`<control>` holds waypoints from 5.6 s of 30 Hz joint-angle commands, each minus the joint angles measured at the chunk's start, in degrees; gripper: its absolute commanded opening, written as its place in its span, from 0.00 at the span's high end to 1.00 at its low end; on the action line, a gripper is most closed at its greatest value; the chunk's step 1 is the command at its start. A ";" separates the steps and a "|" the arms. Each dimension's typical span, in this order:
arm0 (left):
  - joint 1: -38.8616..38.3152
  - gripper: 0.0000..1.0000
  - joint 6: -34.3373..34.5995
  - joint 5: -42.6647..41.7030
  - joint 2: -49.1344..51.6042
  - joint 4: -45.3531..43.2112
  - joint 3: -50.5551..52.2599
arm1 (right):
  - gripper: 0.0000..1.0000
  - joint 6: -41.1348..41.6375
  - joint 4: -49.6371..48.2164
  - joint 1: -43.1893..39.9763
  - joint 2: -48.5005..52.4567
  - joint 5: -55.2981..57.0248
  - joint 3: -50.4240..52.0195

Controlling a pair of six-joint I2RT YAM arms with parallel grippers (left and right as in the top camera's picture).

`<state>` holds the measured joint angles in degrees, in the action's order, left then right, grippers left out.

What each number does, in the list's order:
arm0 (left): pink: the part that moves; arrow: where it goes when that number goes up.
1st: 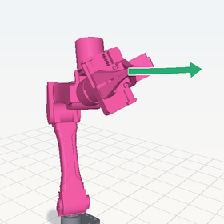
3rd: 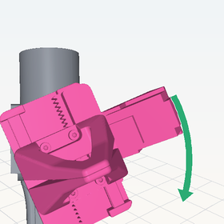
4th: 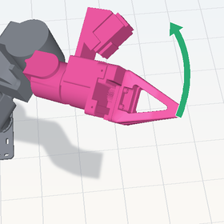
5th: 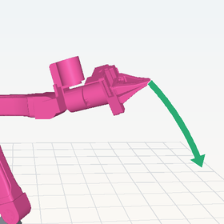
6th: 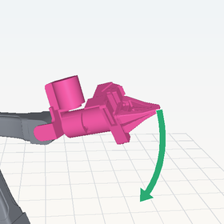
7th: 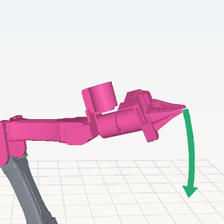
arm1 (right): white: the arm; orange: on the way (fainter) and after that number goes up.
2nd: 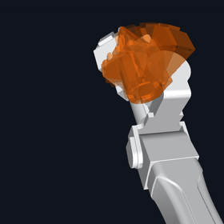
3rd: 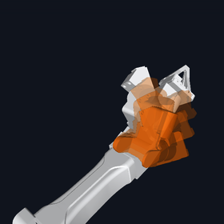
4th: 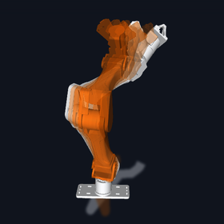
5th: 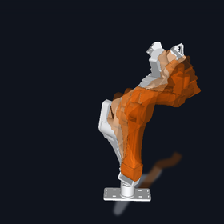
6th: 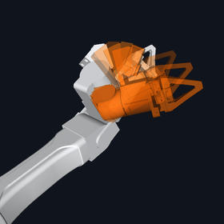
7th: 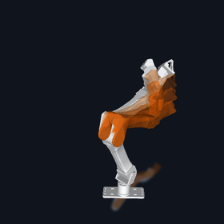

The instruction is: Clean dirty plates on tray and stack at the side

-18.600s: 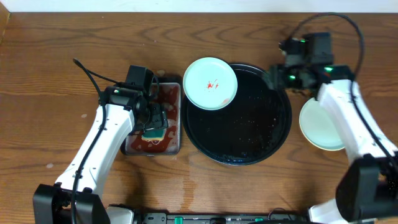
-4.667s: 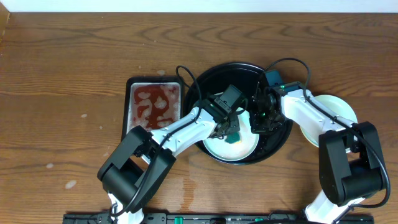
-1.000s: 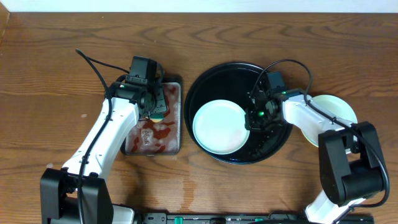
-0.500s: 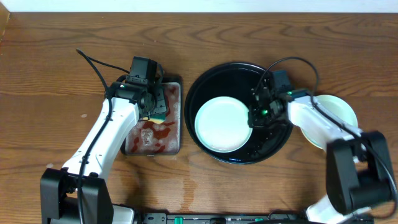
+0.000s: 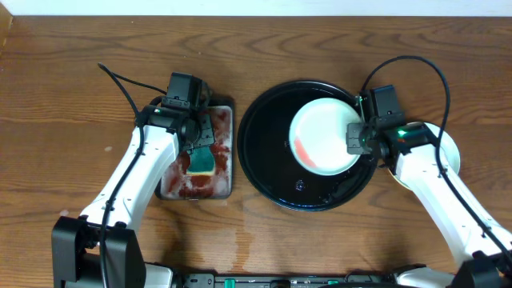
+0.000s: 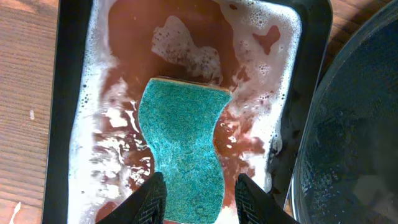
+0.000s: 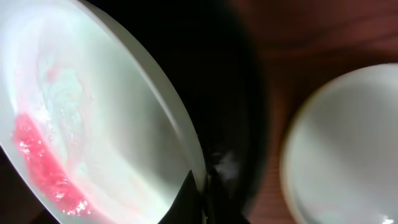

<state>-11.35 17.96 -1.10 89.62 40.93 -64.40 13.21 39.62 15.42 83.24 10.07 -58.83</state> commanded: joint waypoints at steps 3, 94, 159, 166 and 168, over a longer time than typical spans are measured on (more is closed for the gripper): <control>0.20 0.61 -0.35 0.74 0.52 0.57 0.44 | 0.99 -3.80 -0.09 2.34 -2.67 12.90 -0.11; 0.20 0.58 -0.35 0.74 0.52 0.63 0.44 | 0.99 -20.85 -19.50 30.42 -2.78 65.13 -0.11; 0.20 0.58 -0.33 0.74 0.61 0.76 0.44 | 0.99 -2.10 -13.49 22.53 -2.62 43.89 -0.09; 0.20 0.58 -0.33 0.74 0.61 1.49 0.44 | 0.99 14.49 -4.33 5.09 -1.60 20.02 -0.09; 0.20 0.58 -0.35 0.74 0.61 1.66 0.44 | 0.99 16.55 -2.43 -0.83 -1.57 14.03 -0.07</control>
<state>-11.35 17.96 -1.10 89.62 42.22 -64.31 20.99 36.23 19.94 81.65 36.51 -58.72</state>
